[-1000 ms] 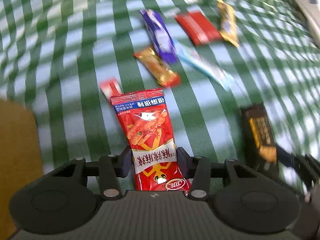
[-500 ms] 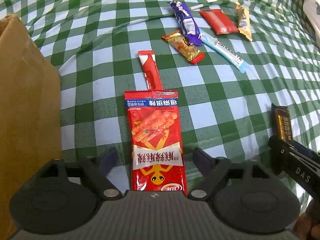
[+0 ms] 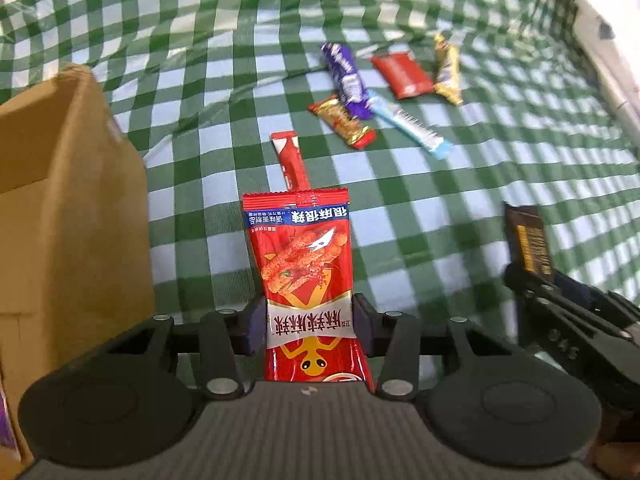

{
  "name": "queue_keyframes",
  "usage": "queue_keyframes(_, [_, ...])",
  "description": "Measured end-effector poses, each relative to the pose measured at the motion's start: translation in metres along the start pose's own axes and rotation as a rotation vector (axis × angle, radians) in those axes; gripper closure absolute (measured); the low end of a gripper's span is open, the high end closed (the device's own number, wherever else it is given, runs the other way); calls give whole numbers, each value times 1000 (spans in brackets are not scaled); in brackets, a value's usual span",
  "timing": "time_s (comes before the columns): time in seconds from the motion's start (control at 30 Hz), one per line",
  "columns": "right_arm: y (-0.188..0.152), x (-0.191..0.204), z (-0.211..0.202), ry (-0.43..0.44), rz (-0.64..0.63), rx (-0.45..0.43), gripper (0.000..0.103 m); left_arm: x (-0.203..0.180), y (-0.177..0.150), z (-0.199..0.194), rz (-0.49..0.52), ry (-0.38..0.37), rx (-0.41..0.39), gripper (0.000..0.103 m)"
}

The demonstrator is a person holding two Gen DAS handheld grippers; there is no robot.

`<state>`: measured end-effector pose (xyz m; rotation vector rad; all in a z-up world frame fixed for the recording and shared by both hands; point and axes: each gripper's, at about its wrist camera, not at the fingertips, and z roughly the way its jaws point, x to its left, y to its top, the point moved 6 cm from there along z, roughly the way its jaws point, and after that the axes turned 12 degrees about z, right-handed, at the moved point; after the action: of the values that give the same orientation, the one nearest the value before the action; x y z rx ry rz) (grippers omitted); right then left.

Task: Organize snacks
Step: 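Carry the red bag and biscuit pack in both tools over the box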

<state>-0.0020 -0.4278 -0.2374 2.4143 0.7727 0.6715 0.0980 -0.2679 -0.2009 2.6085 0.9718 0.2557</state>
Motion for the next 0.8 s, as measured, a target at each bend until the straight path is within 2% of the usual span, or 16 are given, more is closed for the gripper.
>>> queue_keyframes(0.2, [-3,28,-62,75,-43,-45,62,11,-23,-75,-25,-18,-84,54])
queue_keyframes(0.33, [-15,53,-105,145,-89,-56,62,32,-49,-121,-44,82,-78,54])
queue_keyframes(0.57, [-58,108,-170,284,-204,-20,62,80,-103,-173,-147,161,-88,54])
queue_keyframes(0.8, [-94,155,-212,357,-313,4,62,119,-152,-215,-215,208,-126,54])
